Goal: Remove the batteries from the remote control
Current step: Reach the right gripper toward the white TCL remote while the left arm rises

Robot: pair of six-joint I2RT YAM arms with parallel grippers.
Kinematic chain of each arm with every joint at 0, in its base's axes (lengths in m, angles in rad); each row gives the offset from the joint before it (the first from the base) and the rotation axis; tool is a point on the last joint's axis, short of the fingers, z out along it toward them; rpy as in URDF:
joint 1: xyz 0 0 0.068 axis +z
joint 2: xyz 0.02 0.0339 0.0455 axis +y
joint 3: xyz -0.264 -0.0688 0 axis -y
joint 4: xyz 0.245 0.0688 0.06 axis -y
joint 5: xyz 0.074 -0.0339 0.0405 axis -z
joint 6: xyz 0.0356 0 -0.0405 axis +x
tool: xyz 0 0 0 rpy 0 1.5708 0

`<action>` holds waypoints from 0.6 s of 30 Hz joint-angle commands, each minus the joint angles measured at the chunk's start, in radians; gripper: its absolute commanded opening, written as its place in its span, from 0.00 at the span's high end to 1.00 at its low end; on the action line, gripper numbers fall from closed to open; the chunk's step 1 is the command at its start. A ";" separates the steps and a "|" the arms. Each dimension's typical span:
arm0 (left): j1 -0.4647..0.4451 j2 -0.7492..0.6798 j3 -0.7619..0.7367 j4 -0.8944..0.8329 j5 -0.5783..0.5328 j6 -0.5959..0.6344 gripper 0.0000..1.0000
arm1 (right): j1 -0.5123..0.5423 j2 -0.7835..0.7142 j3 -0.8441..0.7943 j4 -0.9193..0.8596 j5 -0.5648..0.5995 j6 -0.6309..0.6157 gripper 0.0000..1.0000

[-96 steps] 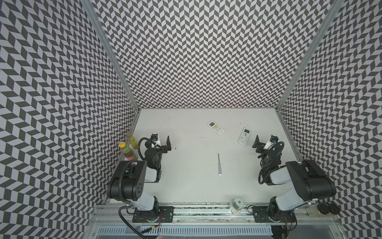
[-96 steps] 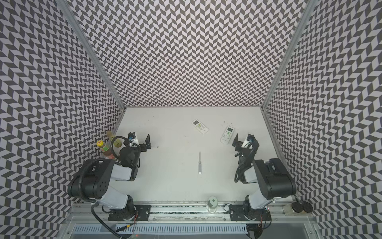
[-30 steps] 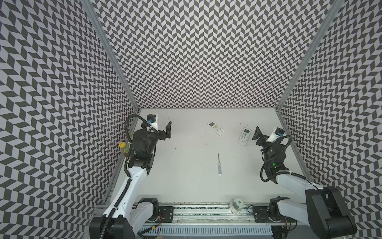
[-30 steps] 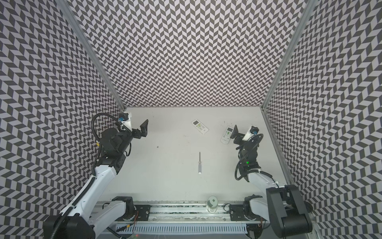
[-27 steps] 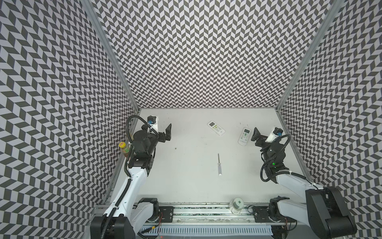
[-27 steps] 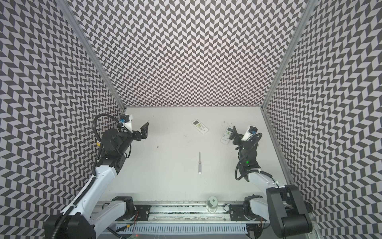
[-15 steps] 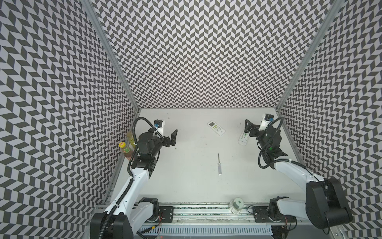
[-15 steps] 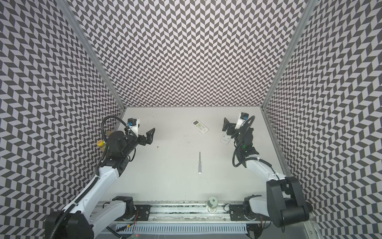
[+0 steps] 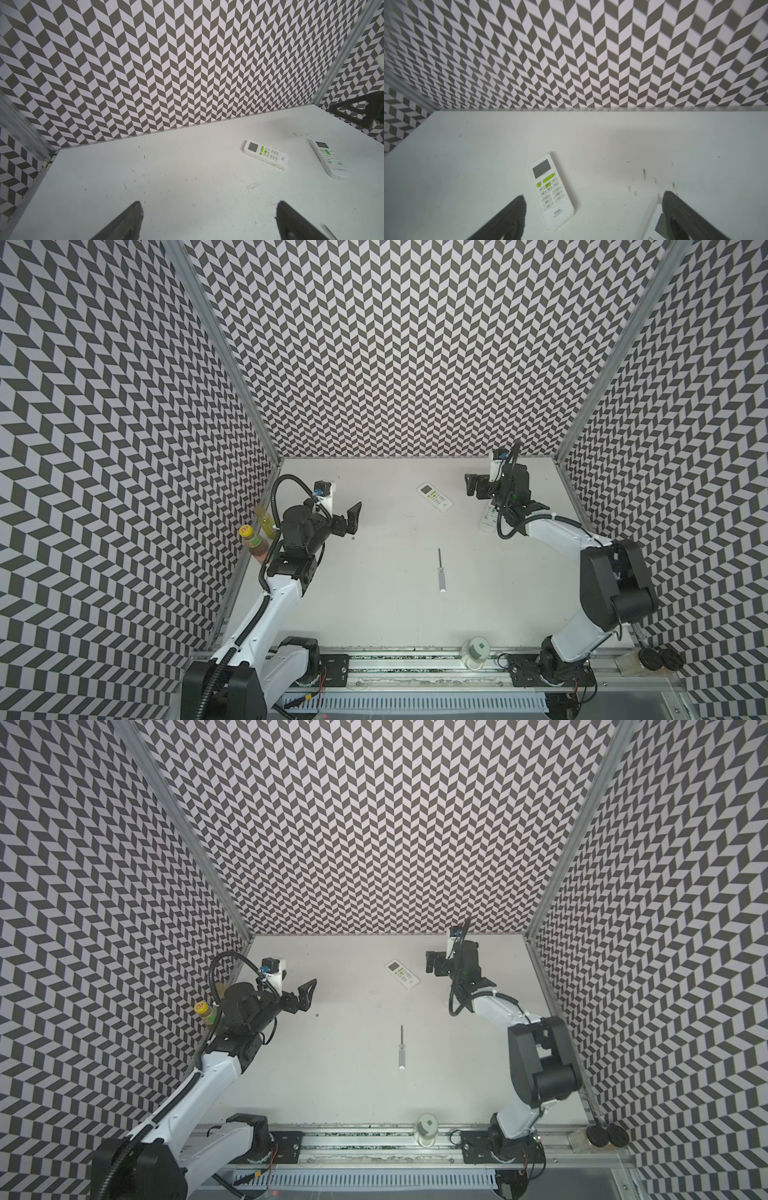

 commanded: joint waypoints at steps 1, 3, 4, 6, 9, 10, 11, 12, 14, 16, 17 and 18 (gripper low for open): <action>-0.012 -0.014 -0.006 -0.006 0.014 0.001 0.00 | 0.041 0.119 0.128 -0.127 -0.074 -0.080 0.02; -0.014 -0.015 -0.001 -0.007 0.023 0.008 0.00 | 0.062 0.195 0.211 -0.198 -0.069 -0.125 0.02; -0.014 -0.013 0.001 -0.009 0.024 0.009 0.00 | 0.070 0.236 0.253 -0.238 -0.073 -0.148 0.02; -0.014 -0.012 0.006 -0.014 0.025 0.012 0.00 | 0.076 0.304 0.322 -0.303 -0.099 -0.175 0.02; -0.012 -0.009 0.008 -0.015 0.028 0.018 0.00 | 0.084 0.381 0.399 -0.357 -0.126 -0.192 0.03; -0.010 -0.008 0.008 -0.015 0.027 0.020 0.00 | 0.089 0.398 0.418 -0.368 -0.125 -0.199 0.04; -0.010 -0.007 0.008 -0.015 0.027 0.021 0.00 | 0.094 0.410 0.430 -0.372 -0.121 -0.205 0.03; -0.008 -0.007 0.008 -0.015 0.030 0.021 0.00 | 0.096 0.420 0.438 -0.376 -0.114 -0.212 0.03; -0.004 -0.006 0.011 -0.018 0.037 0.018 0.00 | 0.100 0.439 0.453 -0.389 -0.107 -0.224 0.03; 0.000 -0.005 0.009 -0.018 0.043 0.015 0.00 | 0.100 0.453 0.459 -0.392 -0.110 -0.231 0.04; 0.003 -0.005 0.008 -0.018 0.044 0.016 0.00 | 0.100 0.460 0.458 -0.392 -0.114 -0.232 0.04; 0.002 -0.006 0.010 -0.019 0.044 0.018 0.00 | 0.100 0.466 0.460 -0.392 -0.117 -0.235 0.04</action>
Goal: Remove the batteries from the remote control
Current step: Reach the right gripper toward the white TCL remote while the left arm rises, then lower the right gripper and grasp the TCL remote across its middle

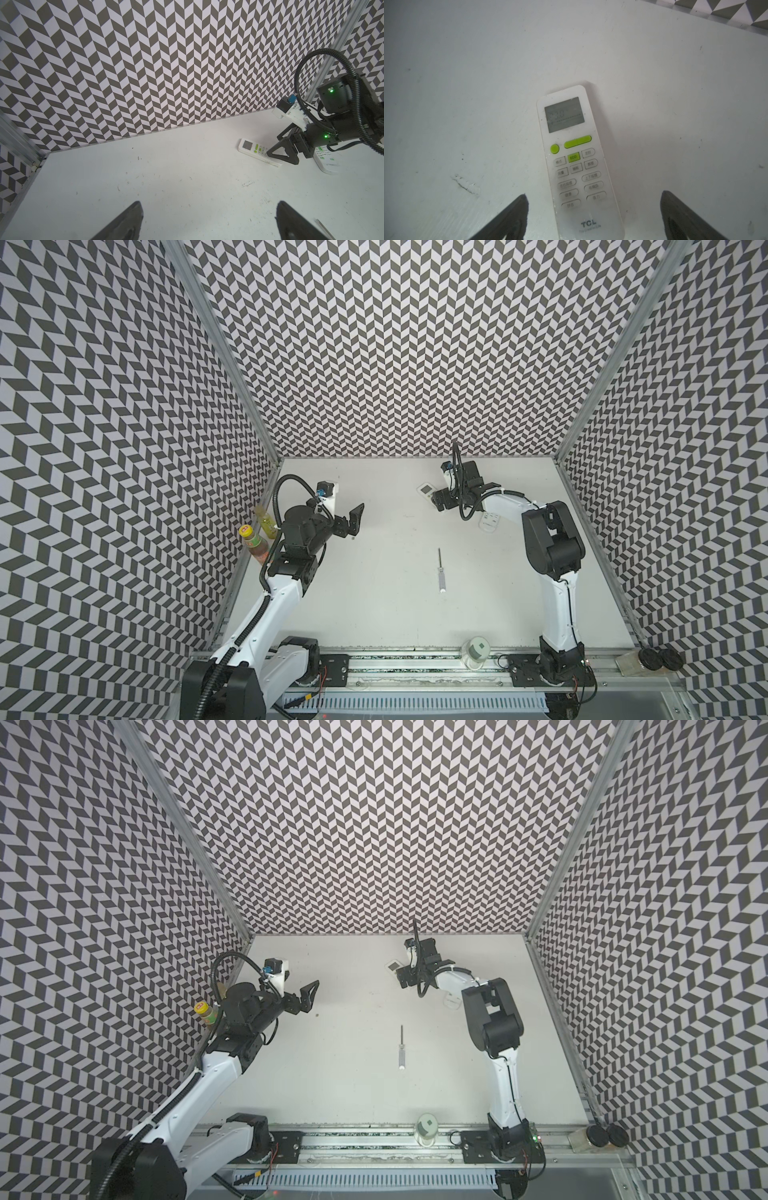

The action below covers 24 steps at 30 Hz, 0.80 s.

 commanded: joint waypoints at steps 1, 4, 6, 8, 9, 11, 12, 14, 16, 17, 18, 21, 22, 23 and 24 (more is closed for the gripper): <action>0.008 -0.006 0.011 -0.018 0.021 0.011 0.00 | 0.004 0.025 0.029 -0.002 -0.014 -0.034 0.04; 0.010 -0.002 0.018 -0.024 0.018 0.014 0.00 | 0.006 0.041 0.031 0.006 -0.021 -0.039 0.06; 0.010 -0.002 0.018 -0.024 0.017 0.014 0.00 | 0.008 0.054 0.035 0.011 -0.026 -0.038 0.06; 0.010 -0.004 0.018 -0.024 0.020 0.012 0.00 | 0.011 0.073 0.048 0.008 -0.031 -0.039 0.10; 0.010 -0.003 0.018 -0.023 0.021 0.012 0.00 | 0.013 0.083 0.060 -0.002 -0.033 -0.042 0.11; 0.010 -0.005 0.015 -0.020 0.021 0.013 0.00 | 0.016 0.104 0.084 -0.021 -0.035 -0.045 0.14; 0.010 -0.006 0.015 -0.020 0.021 0.012 0.00 | 0.017 0.111 0.095 -0.031 -0.037 -0.048 0.15; 0.010 -0.007 0.015 -0.020 0.021 0.013 0.00 | 0.021 0.118 0.105 -0.035 -0.037 -0.048 0.16; 0.010 -0.007 0.014 -0.018 0.022 0.015 0.00 | 0.029 0.125 0.113 -0.035 -0.030 -0.053 0.17; 0.010 -0.007 0.014 -0.018 0.021 0.016 0.00 | 0.031 0.129 0.116 -0.036 -0.027 -0.053 0.18; 0.009 -0.007 0.013 -0.018 0.021 0.017 0.00 | 0.034 0.134 0.122 -0.043 -0.025 -0.055 0.19; 0.010 -0.008 0.009 -0.013 0.019 0.021 0.00 | 0.037 0.156 0.149 -0.072 -0.032 -0.055 0.24; 0.009 -0.010 0.008 -0.012 0.020 0.022 0.00 | 0.037 0.163 0.156 -0.080 -0.034 -0.055 0.27; 0.009 -0.010 0.008 -0.012 0.020 0.022 0.00 | 0.037 0.166 0.161 -0.085 -0.038 -0.055 0.29; 0.009 -0.012 0.008 -0.013 0.021 0.024 0.00 | 0.037 0.168 0.163 -0.086 -0.040 -0.055 0.31</action>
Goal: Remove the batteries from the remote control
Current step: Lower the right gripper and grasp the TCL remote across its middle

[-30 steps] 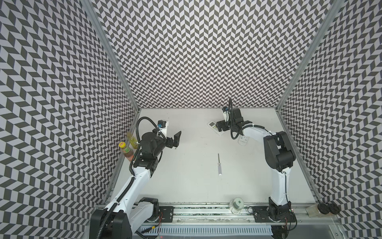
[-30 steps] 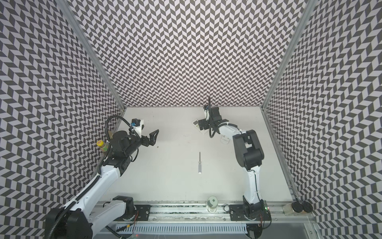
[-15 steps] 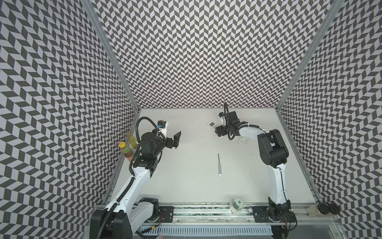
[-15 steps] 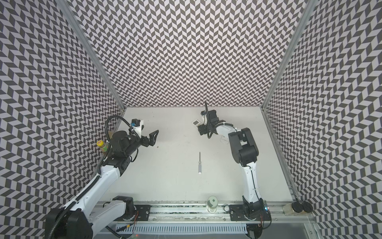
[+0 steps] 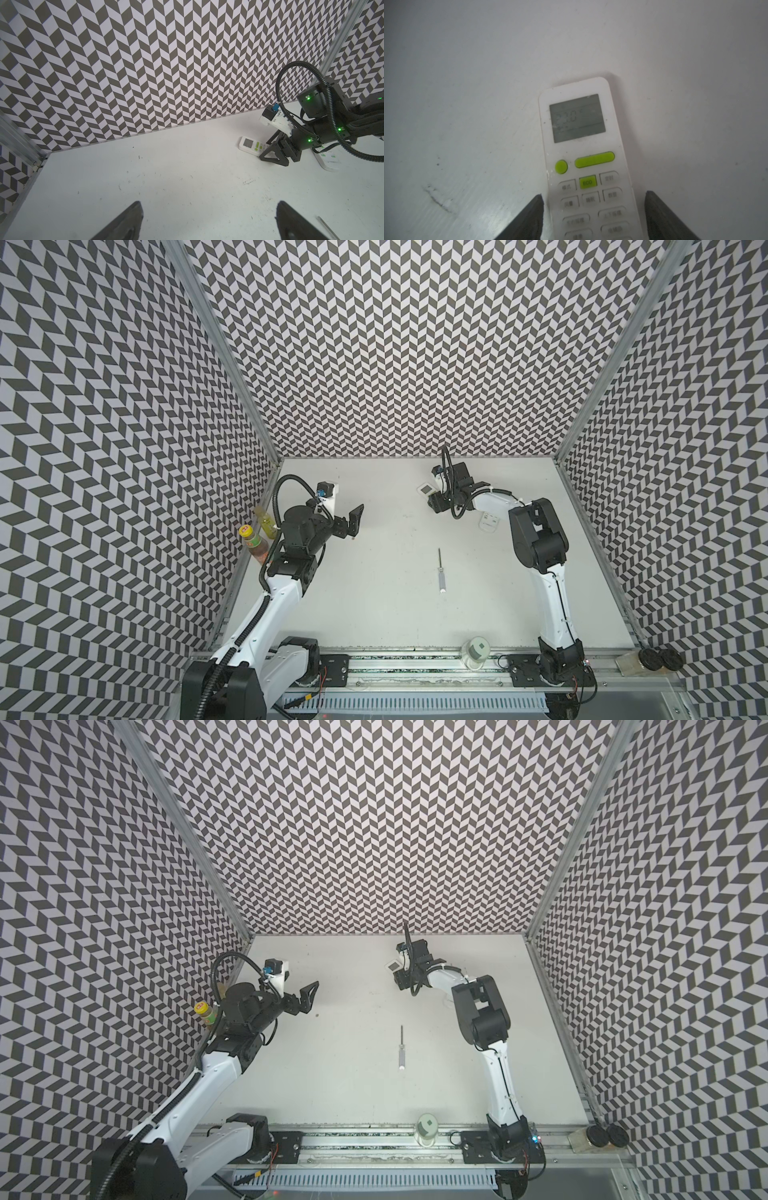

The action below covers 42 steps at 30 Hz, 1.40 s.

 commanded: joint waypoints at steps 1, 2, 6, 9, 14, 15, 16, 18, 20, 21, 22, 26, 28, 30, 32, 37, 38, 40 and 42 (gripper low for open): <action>0.002 -0.012 0.007 -0.004 0.014 0.010 0.00 | 0.005 0.033 0.021 -0.027 -0.016 -0.010 0.31; 0.002 -0.013 0.007 -0.004 0.012 0.012 0.00 | 0.005 0.033 0.021 -0.027 -0.017 -0.010 0.32; 0.001 -0.014 0.004 -0.002 0.011 0.024 0.00 | 0.006 0.035 0.025 -0.029 -0.015 -0.008 0.37; 0.001 -0.012 0.006 -0.004 0.006 0.026 0.00 | 0.006 0.037 0.026 -0.032 -0.009 -0.006 0.42; -0.001 -0.008 0.003 -0.002 0.005 0.029 0.00 | 0.007 0.037 0.026 -0.032 0.004 -0.002 0.48; -0.002 -0.009 0.003 -0.001 0.005 0.031 0.00 | 0.007 0.035 0.027 -0.033 0.008 -0.004 0.48; -0.002 -0.008 0.002 0.001 0.004 0.032 0.00 | 0.005 0.034 0.027 -0.033 0.012 -0.004 0.48; -0.004 -0.007 0.000 0.000 0.005 0.039 0.00 | 0.006 0.027 0.026 -0.037 0.022 -0.008 0.48; -0.004 -0.009 -0.001 -0.001 0.006 0.048 0.00 | 0.006 0.017 0.026 -0.045 0.027 -0.011 0.49; -0.004 -0.009 -0.001 -0.002 0.010 0.057 0.00 | 0.007 0.007 0.026 -0.048 0.024 -0.012 0.49; -0.005 -0.009 -0.001 -0.004 0.012 0.067 0.00 | 0.006 -0.002 0.025 -0.051 0.020 -0.012 0.49; -0.005 -0.012 0.000 -0.021 0.057 0.118 0.00 | 0.015 -0.063 0.025 -0.085 0.007 -0.022 0.49; -0.006 -0.015 0.008 -0.044 0.085 0.164 0.00 | 0.025 -0.104 0.013 -0.103 0.005 -0.033 0.49; -0.008 -0.019 0.017 -0.060 0.082 0.201 0.00 | 0.040 -0.159 -0.018 -0.104 -0.002 -0.041 0.50; -0.009 -0.020 0.028 -0.082 0.074 0.236 0.00 | 0.052 -0.213 -0.047 -0.109 -0.018 -0.048 0.51; -0.027 -0.014 0.068 -0.163 0.042 0.357 0.00 | 0.078 -0.357 -0.152 -0.097 -0.077 -0.048 0.52; -0.031 -0.014 0.079 -0.179 0.041 0.374 0.00 | 0.082 -0.387 -0.176 -0.090 -0.092 -0.044 0.52; -0.040 -0.010 0.105 -0.215 0.042 0.405 0.00 | 0.085 -0.443 -0.218 -0.075 -0.131 -0.033 0.52; -0.058 -0.002 0.147 -0.280 0.046 0.454 0.00 | 0.088 -0.498 -0.259 -0.061 -0.170 -0.023 0.52</action>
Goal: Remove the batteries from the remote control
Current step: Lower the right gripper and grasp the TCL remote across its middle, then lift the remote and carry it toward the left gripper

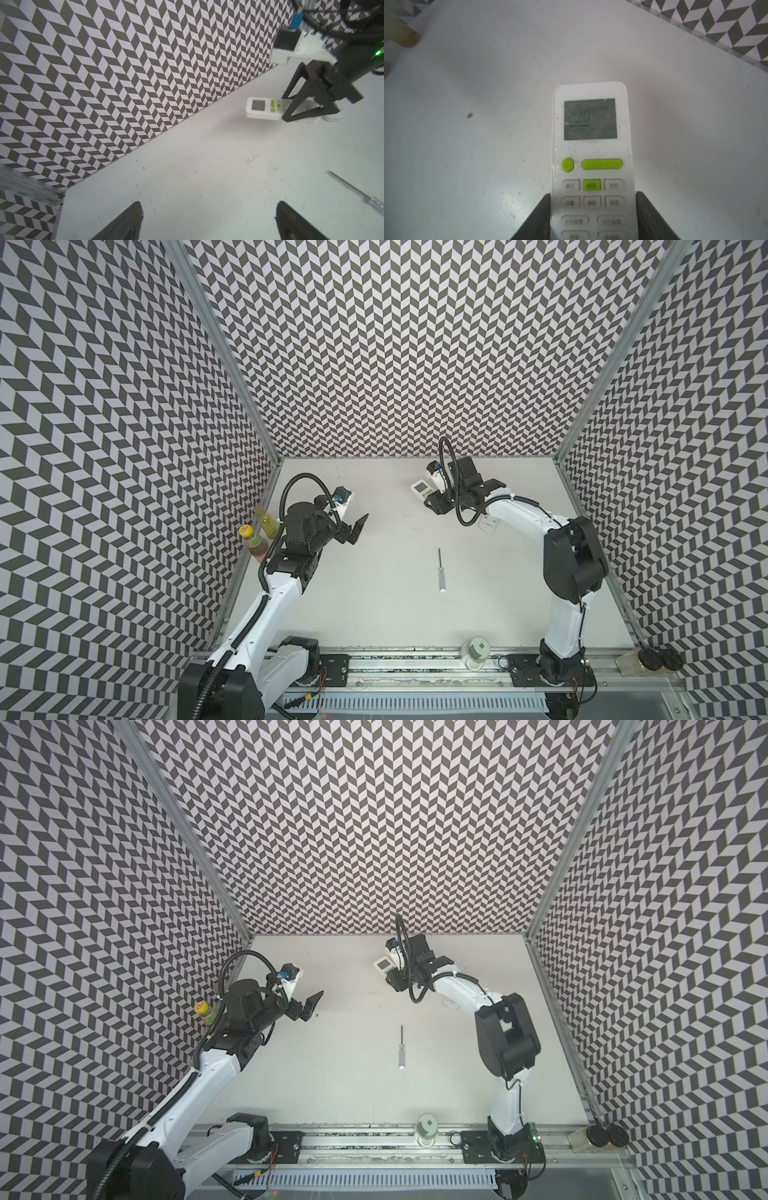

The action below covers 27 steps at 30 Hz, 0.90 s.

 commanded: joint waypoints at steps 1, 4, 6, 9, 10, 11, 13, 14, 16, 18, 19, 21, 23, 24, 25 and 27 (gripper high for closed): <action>-0.035 0.011 0.093 -0.144 0.004 0.143 0.00 | 0.004 -0.105 -0.063 0.072 -0.091 0.007 0.52; -0.072 0.026 0.141 -0.273 0.015 0.281 0.00 | 0.021 -0.192 -0.132 0.101 -0.080 -0.013 0.52; -0.083 0.032 0.161 -0.321 0.022 0.341 0.00 | 0.032 -0.259 -0.207 0.153 -0.093 -0.046 0.51; -0.118 0.047 0.199 -0.371 -0.026 0.432 0.01 | 0.034 -0.348 -0.319 0.261 -0.133 -0.056 0.51; -0.134 0.051 0.211 -0.372 -0.064 0.468 0.02 | 0.035 -0.375 -0.346 0.291 -0.157 -0.061 0.51; -0.148 0.055 0.220 -0.360 -0.102 0.502 0.03 | 0.036 -0.398 -0.369 0.313 -0.183 -0.067 0.52; -0.166 0.061 0.231 -0.340 -0.146 0.587 0.05 | 0.035 -0.432 -0.402 0.346 -0.226 -0.084 0.53; -0.173 0.064 0.234 -0.320 -0.170 0.636 0.05 | 0.035 -0.446 -0.416 0.360 -0.243 -0.096 0.54; -0.178 0.068 0.242 -0.279 -0.179 0.729 0.05 | 0.036 -0.463 -0.435 0.370 -0.273 -0.122 0.55; -0.178 0.065 0.247 -0.232 -0.164 0.815 0.04 | 0.036 -0.471 -0.446 0.372 -0.299 -0.141 0.54; -0.178 0.061 0.246 -0.211 -0.145 0.877 0.04 | 0.035 -0.477 -0.454 0.379 -0.311 -0.146 0.54; -0.183 0.051 0.232 -0.174 -0.125 1.017 0.04 | 0.036 -0.487 -0.477 0.397 -0.337 -0.161 0.55; -0.193 0.015 0.166 -0.089 -0.091 1.191 0.03 | 0.039 -0.499 -0.506 0.420 -0.360 -0.173 0.54; -0.193 -0.005 0.133 -0.045 -0.066 1.267 0.02 | 0.042 -0.502 -0.515 0.428 -0.372 -0.182 0.54; -0.192 -0.026 0.084 0.011 -0.045 1.357 0.02 | 0.045 -0.507 -0.525 0.433 -0.387 -0.196 0.55; -0.192 -0.060 0.014 0.098 0.014 1.476 0.00 | 0.055 -0.514 -0.540 0.442 -0.409 -0.214 0.54</action>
